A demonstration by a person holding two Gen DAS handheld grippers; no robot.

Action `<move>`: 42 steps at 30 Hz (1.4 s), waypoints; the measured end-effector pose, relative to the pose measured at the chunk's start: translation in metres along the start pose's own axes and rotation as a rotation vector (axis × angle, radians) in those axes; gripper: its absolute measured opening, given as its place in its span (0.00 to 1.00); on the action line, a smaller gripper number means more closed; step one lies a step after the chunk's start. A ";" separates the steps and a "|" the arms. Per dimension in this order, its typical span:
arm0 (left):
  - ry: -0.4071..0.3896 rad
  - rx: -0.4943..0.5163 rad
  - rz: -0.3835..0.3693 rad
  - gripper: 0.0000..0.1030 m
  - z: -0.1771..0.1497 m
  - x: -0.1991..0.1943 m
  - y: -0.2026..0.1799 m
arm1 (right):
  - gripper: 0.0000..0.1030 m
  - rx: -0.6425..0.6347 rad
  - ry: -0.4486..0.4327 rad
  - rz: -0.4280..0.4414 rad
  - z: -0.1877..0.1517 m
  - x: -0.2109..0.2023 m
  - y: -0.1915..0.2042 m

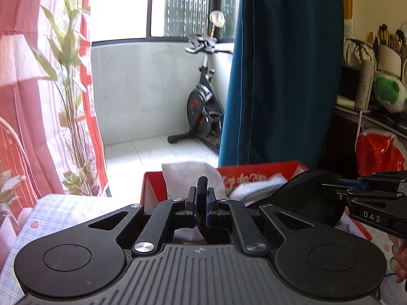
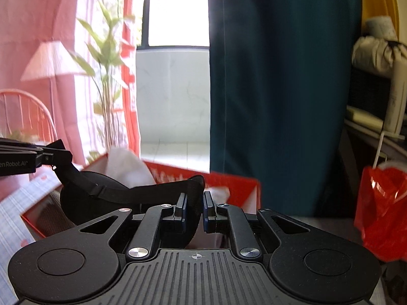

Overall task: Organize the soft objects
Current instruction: 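Lift the black mask with both grippers and lower it into the box, then open both grippers to release the black mask in the box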

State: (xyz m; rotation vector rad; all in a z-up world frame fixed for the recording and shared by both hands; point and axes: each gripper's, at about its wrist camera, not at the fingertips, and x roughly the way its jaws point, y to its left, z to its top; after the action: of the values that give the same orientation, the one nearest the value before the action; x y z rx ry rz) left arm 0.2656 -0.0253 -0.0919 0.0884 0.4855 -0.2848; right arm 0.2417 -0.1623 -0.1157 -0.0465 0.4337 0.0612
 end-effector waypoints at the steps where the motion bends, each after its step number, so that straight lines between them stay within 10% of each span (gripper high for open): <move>1: 0.014 0.000 -0.003 0.07 -0.003 0.002 0.001 | 0.11 0.000 0.017 -0.002 -0.005 0.003 0.001; 17: 0.122 0.052 -0.001 0.10 -0.024 0.017 -0.003 | 0.23 0.027 0.107 -0.040 -0.028 0.019 0.002; 30: 0.100 0.082 0.028 0.85 -0.022 -0.018 -0.012 | 0.65 -0.027 0.039 0.012 -0.022 -0.029 0.021; 42: 0.131 0.059 -0.038 0.86 -0.085 -0.094 -0.020 | 0.64 -0.016 0.077 0.129 -0.072 -0.100 0.048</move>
State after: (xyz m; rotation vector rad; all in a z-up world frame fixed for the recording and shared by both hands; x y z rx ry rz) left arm 0.1423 -0.0082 -0.1227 0.1555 0.6089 -0.3322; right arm 0.1179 -0.1239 -0.1404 -0.0369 0.5128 0.1906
